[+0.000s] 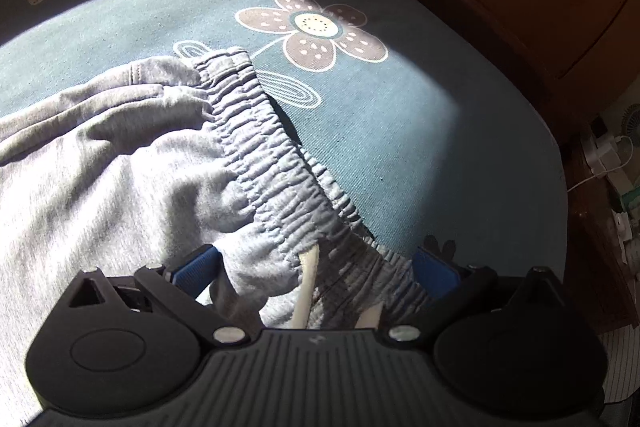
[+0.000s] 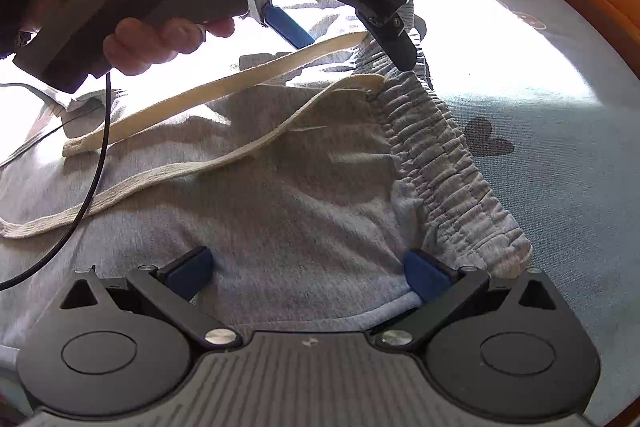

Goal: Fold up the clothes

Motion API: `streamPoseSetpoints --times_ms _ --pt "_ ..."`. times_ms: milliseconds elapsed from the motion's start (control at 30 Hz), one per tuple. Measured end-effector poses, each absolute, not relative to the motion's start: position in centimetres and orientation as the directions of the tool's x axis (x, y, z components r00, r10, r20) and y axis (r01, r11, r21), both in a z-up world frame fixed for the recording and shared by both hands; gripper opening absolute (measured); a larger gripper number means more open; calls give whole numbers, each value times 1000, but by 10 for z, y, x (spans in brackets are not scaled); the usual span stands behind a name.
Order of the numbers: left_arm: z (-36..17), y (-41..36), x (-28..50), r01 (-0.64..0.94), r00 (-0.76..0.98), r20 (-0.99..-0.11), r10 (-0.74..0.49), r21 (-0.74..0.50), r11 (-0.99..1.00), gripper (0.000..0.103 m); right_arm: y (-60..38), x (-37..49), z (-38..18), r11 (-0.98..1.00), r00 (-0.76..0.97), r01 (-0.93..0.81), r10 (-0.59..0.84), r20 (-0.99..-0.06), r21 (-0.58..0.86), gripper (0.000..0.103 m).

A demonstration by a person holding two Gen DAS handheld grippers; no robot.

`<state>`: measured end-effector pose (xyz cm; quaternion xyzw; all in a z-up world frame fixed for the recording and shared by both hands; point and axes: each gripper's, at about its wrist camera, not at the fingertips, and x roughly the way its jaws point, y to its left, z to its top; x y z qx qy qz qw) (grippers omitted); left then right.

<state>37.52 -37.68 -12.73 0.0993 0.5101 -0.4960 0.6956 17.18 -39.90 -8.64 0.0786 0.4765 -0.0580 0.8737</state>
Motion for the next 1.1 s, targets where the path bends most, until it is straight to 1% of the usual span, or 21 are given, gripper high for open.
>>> streamPoseSetpoints --times_ms 100,233,433,600,733,800,833,967,1100 --pt "-115 -379 381 799 -7 -794 -608 -370 473 102 -398 174 -87 981 537 178 -31 -843 77 103" --pt "-107 -374 390 816 51 -796 -603 -315 485 102 -395 176 -86 980 520 186 -39 -853 69 103" --pt "-136 -400 403 804 14 -813 -582 -337 489 102 -394 168 -87 979 516 195 -45 -855 67 103" --pt "-130 -406 403 785 8 -798 -603 -368 498 102 -395 163 -83 980 520 187 -38 -853 70 103" --pt "-112 -378 402 794 37 -801 -597 -340 505 102 -395 166 -76 984 488 160 -11 -873 77 103" --pt "-102 -359 402 799 66 -813 -578 -305 519 102 -401 167 -68 980 481 165 22 -877 115 103" --pt "-98 -348 403 797 81 -821 -566 -288 532 102 -403 166 -64 975 490 176 33 -871 135 103" --pt "-89 -298 403 749 136 -837 -529 -263 608 102 -402 158 -41 955 591 239 3 -807 178 103" --pt "-82 -261 399 675 166 -842 -513 -282 682 102 -379 174 -36 956 585 204 55 -809 212 103"
